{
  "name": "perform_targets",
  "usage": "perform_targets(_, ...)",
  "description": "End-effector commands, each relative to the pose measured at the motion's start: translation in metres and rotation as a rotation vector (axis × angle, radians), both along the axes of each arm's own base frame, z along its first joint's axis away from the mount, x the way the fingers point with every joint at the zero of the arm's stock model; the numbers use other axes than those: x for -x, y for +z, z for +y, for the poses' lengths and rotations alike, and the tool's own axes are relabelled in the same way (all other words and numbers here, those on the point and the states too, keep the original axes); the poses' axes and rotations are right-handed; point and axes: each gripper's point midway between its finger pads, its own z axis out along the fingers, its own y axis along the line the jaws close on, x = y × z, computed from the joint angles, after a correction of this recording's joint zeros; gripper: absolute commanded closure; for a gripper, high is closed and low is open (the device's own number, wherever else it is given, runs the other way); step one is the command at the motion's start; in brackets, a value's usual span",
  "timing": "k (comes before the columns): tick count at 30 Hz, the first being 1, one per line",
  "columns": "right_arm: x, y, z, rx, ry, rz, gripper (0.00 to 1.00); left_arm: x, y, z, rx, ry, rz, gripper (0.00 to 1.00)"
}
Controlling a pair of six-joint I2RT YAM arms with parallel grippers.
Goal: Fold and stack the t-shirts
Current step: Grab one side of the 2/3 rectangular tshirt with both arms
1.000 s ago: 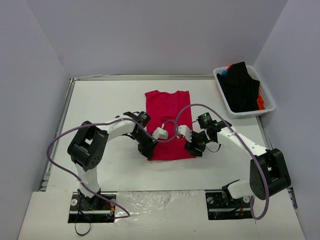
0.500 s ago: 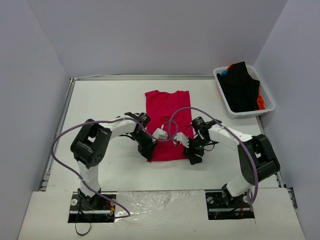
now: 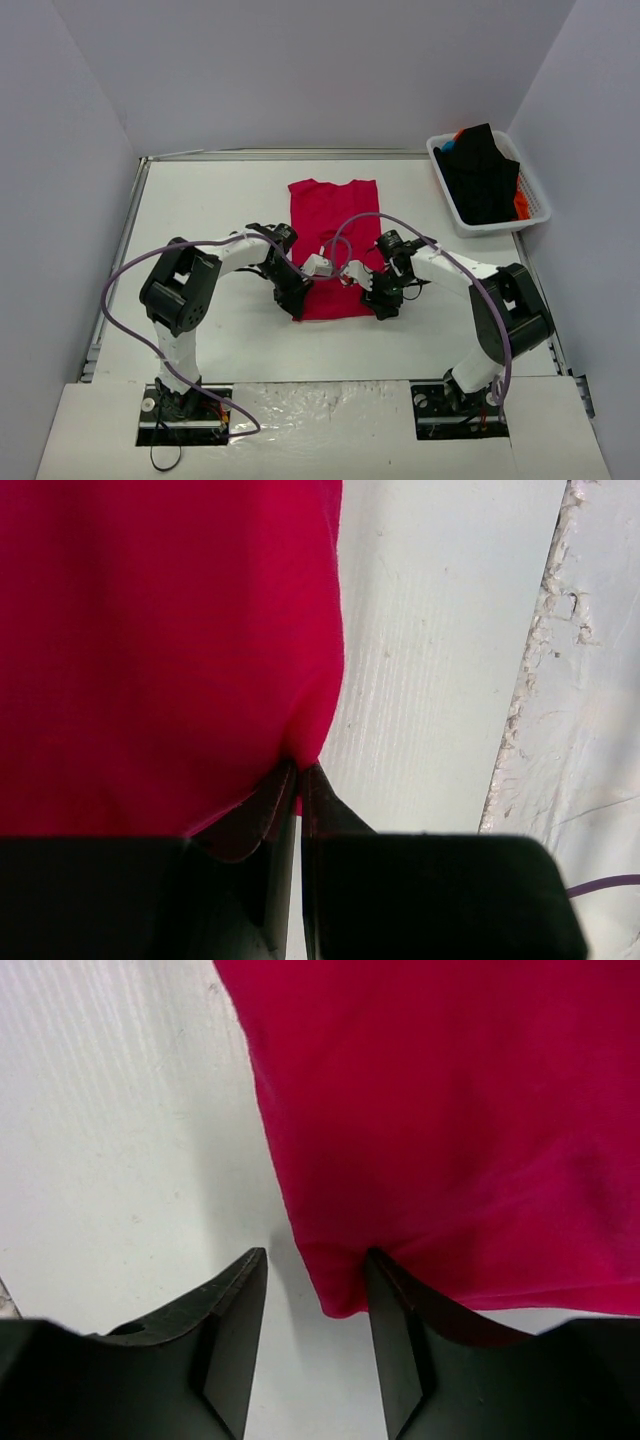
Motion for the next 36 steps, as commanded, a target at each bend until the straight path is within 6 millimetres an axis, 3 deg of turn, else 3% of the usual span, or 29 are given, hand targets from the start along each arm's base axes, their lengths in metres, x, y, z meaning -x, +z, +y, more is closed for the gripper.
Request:
perform_targets(1,-0.007,-0.025,-0.019,0.140,-0.054,-0.052,0.60,-0.001,0.009,-0.006,0.041,-0.027,-0.007,0.97)
perform_targets(3,-0.008,-0.032,-0.023,0.175,-0.069,-0.075,0.69,-0.001,0.008,-0.006,0.036,-0.027,-0.008,0.98)
perform_targets(8,-0.014,-0.036,-0.020,0.210,-0.078,-0.089,0.78,-0.001,0.008,-0.005,0.035,-0.023,-0.004,0.98)
perform_targets(10,-0.019,-0.037,-0.020,0.226,-0.083,-0.094,0.97,0.000,0.008,-0.005,0.032,-0.024,-0.001,0.98)
perform_targets(11,-0.019,-0.036,-0.021,0.234,-0.086,-0.089,1.00,-0.001,0.010,-0.004,0.031,-0.024,-0.002,0.98)
perform_targets(15,-0.012,-0.030,-0.020,0.232,-0.085,-0.042,1.00,-0.003,0.015,-0.001,0.018,-0.028,-0.020,0.98)
perform_targets(19,-0.004,-0.010,-0.011,0.177,-0.084,-0.016,1.00,-0.010,0.026,0.004,0.002,-0.022,-0.073,0.98)
perform_targets(25,0.027,0.018,-0.009,0.125,-0.055,0.096,1.00,-0.014,0.050,0.018,-0.045,-0.066,-0.162,0.98)
perform_targets(31,0.037,0.052,-0.007,0.071,-0.002,0.088,1.00,0.010,0.065,0.040,-0.100,-0.131,-0.127,0.98)
perform_targets(34,0.034,0.074,-0.003,0.034,0.045,0.071,1.00,0.017,0.074,0.044,-0.084,-0.146,-0.142,0.98)
perform_targets(36,0.042,0.084,-0.002,0.012,0.069,0.103,1.00,0.028,0.082,0.045,-0.062,-0.166,-0.118,0.98)
